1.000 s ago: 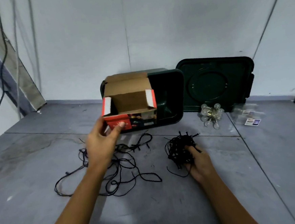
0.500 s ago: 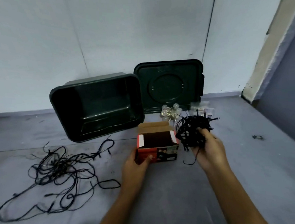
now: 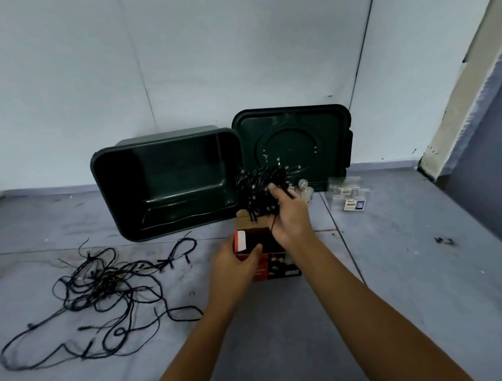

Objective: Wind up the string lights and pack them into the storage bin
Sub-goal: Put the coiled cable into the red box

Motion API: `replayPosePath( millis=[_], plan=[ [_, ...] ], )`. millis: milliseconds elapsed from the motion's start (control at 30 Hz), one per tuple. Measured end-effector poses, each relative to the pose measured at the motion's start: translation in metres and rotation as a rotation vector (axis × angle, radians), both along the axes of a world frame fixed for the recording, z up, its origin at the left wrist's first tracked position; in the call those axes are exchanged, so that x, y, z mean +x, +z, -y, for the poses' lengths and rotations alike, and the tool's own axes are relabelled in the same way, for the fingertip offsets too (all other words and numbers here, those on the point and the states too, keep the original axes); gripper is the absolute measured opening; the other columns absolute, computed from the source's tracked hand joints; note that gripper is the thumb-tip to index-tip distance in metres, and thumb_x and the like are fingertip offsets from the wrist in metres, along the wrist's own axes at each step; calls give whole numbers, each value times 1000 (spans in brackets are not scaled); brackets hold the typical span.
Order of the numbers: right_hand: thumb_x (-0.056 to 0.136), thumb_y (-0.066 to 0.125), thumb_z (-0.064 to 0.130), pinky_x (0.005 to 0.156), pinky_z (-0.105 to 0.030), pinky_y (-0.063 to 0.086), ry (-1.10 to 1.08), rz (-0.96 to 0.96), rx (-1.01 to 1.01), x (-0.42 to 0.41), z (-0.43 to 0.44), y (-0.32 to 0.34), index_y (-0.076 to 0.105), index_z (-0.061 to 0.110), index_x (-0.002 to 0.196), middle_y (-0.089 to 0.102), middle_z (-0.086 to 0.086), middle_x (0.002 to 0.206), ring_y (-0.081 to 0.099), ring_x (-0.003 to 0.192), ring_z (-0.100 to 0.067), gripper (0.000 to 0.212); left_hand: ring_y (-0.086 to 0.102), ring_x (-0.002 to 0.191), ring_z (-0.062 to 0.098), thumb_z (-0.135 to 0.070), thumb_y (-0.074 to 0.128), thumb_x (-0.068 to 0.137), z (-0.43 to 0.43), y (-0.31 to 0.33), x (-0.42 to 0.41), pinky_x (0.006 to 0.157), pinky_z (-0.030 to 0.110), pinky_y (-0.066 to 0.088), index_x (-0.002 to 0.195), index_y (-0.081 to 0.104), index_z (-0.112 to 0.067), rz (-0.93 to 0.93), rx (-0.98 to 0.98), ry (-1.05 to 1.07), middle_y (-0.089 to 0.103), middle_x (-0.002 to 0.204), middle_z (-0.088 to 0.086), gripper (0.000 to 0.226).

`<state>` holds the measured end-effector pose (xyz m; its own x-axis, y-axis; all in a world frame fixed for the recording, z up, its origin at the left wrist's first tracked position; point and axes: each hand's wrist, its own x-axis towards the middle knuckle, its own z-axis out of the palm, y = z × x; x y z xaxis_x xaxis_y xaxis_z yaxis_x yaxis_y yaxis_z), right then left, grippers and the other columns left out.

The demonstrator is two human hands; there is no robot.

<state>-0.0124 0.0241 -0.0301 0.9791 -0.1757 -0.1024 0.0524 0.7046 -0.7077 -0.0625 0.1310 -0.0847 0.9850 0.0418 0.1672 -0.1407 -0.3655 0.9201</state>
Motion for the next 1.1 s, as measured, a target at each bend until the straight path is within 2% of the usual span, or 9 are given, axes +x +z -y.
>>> replayPosePath(
  millis=[100,167,267,367,533,700,900,1033,1100],
  plan=[
    [93,49,4,77,-36,57,67,8,-117,-1,0,-19,63,6,93,71,-5,81,68,79,-19,14,50,71,-6,-24,48,96,-2,-1,4,56,5,40,108,60,-18,6,23,59,54,79,-17,18],
    [93,50,5,73,-32,57,103,27,-278,-5,5,-24,65,13,89,73,1,76,68,75,-14,17,49,67,-3,-24,37,100,-3,-1,5,53,6,39,87,59,-17,-19,16,96,54,73,-12,26],
    [90,56,9,83,-34,54,177,65,-745,-8,16,-24,65,17,91,70,-3,86,67,85,-19,12,47,63,-1,-22,30,101,-5,-3,5,53,9,37,75,52,-18,-43,46,117,50,68,-10,34],
    [90,57,11,75,-18,48,270,113,-1167,-9,30,-16,62,8,105,64,-4,91,61,85,-14,16,49,66,8,-20,29,101,-6,-5,5,55,10,34,81,54,-16,-35,46,132,51,70,-9,32],
    [91,54,9,66,0,40,362,208,-1450,-11,53,-7,58,8,115,58,7,94,54,88,-7,25,46,62,8,-20,29,101,-7,-4,6,54,16,34,67,48,-17,-64,58,139,50,65,-5,39],
    [87,53,3,85,-12,39,489,414,-1862,-8,52,-13,57,6,119,58,0,119,53,112,-14,32,47,61,11,-19,30,101,-6,-5,8,55,22,35,67,47,-13,-63,60,128,50,65,0,38],
    [88,49,6,79,-34,51,646,420,-2459,4,32,-16,63,5,103,65,-12,104,61,93,-25,20,45,60,5,-19,32,100,-8,-7,6,56,20,36,66,45,-24,-48,58,108,49,65,-5,37],
    [91,48,6,71,-30,46,778,362,-2558,8,17,-19,61,4,104,64,-13,104,61,92,-25,18,49,63,7,-19,32,100,-6,-6,5,61,30,44,75,53,-15,-45,54,100,53,68,-2,33],
    [91,50,11,70,-26,40,845,339,-2489,10,15,-15,61,4,105,64,-13,106,59,92,-23,19,50,62,7,-19,32,101,-6,-4,4,58,25,42,75,53,-13,-46,54,107,53,67,-1,33]
  ],
)
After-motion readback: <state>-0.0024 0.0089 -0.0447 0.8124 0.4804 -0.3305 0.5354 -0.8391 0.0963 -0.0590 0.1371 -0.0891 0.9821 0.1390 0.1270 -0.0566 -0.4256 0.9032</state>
